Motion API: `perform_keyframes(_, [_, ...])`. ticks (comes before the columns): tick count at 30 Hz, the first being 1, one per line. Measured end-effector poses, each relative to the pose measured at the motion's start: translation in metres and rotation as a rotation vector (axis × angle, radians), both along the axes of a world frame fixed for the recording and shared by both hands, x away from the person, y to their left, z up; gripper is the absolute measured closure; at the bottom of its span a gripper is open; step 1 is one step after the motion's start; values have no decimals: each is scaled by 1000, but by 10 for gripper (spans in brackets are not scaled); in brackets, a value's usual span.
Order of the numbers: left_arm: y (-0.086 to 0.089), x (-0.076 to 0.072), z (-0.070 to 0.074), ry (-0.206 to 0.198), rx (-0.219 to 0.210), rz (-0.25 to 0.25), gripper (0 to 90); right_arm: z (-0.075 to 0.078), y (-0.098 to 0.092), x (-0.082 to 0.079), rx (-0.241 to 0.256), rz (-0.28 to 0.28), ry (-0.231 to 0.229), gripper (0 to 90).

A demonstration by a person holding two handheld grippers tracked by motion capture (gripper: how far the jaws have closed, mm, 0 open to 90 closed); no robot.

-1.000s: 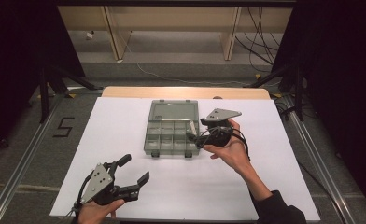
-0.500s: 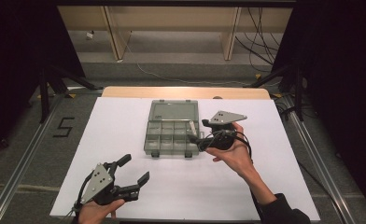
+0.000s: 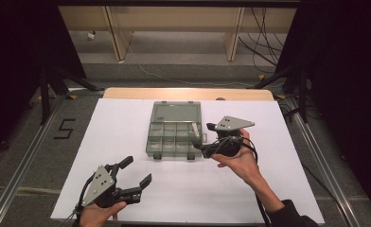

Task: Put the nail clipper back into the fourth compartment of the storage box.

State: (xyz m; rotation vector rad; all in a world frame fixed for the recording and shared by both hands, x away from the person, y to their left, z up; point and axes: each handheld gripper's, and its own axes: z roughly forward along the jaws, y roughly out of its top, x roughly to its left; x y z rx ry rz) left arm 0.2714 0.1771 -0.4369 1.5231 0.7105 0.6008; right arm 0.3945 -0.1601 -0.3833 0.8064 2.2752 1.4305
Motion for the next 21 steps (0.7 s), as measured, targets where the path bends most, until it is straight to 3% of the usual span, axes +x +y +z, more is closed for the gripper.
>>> perform_keyframes(21, [0, 0, 0, -13, 3, -4, 158, -4, -15, -14, 37, -12, -24, 198])
